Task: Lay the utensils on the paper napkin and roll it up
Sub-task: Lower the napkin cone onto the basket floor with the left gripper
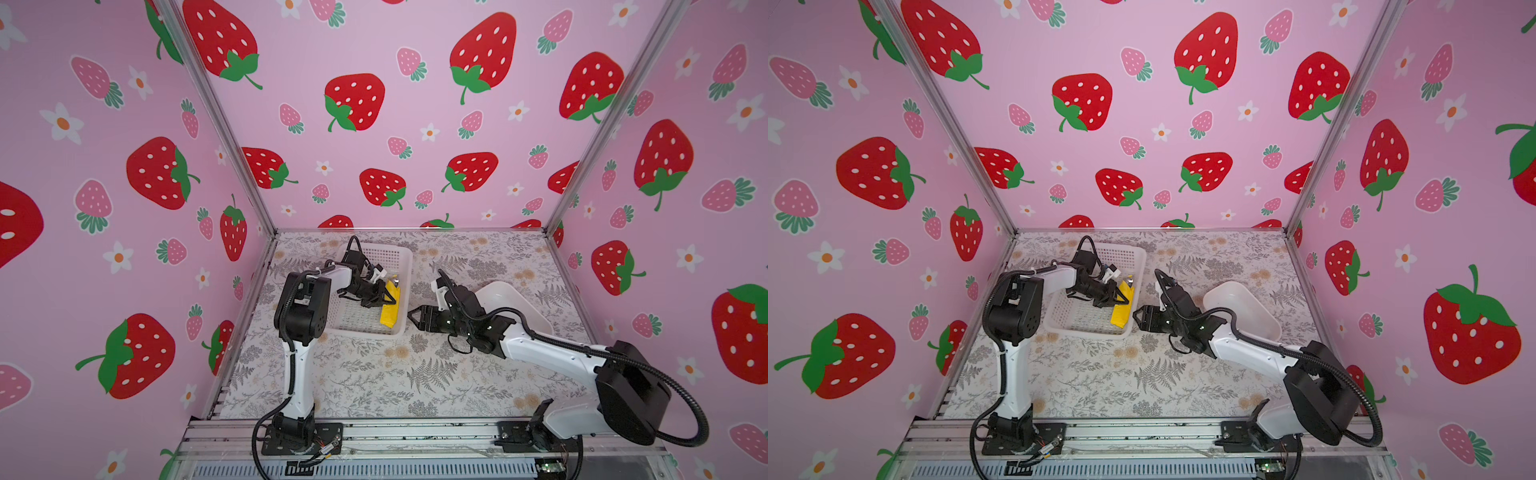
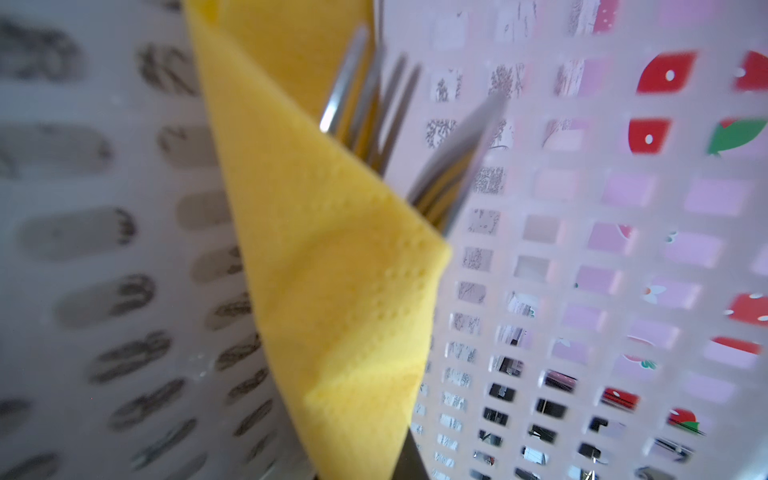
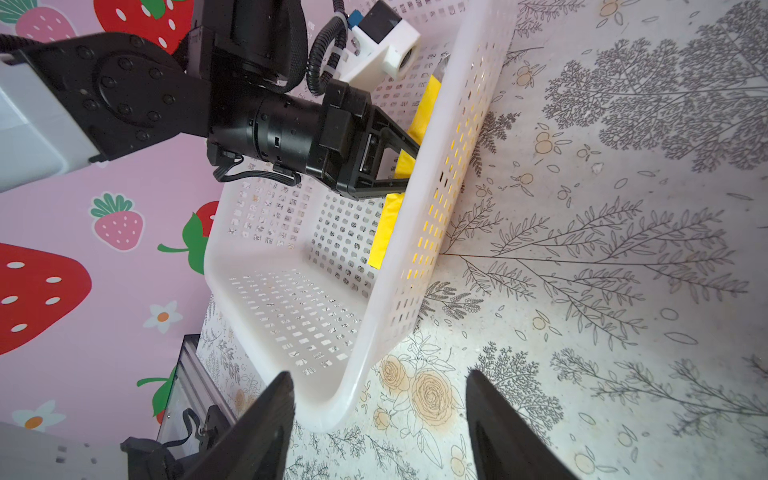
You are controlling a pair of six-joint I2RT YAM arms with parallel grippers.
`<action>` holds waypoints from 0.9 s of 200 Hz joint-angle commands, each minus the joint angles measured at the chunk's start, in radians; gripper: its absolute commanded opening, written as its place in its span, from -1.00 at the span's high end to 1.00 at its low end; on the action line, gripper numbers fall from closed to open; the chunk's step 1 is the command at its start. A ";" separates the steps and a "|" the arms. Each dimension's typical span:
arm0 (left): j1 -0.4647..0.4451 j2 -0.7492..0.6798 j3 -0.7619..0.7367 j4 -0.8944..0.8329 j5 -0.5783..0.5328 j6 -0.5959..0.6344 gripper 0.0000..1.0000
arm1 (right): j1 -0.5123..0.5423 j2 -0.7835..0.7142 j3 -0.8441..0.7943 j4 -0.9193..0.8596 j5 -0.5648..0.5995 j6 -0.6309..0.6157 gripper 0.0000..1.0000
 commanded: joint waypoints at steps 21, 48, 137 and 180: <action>-0.016 0.013 0.027 -0.043 -0.036 0.027 0.62 | -0.006 0.008 0.011 0.013 -0.008 0.015 -0.34; -0.016 0.006 0.021 -0.042 -0.046 0.018 0.50 | -0.007 0.008 0.009 0.011 -0.009 0.019 -0.34; -0.015 -0.105 -0.026 -0.005 -0.162 -0.038 0.24 | -0.008 -0.007 0.008 0.005 -0.014 0.020 -0.34; -0.015 -0.183 -0.015 -0.035 -0.244 -0.034 -0.12 | -0.008 -0.018 0.001 0.004 -0.010 0.022 -0.34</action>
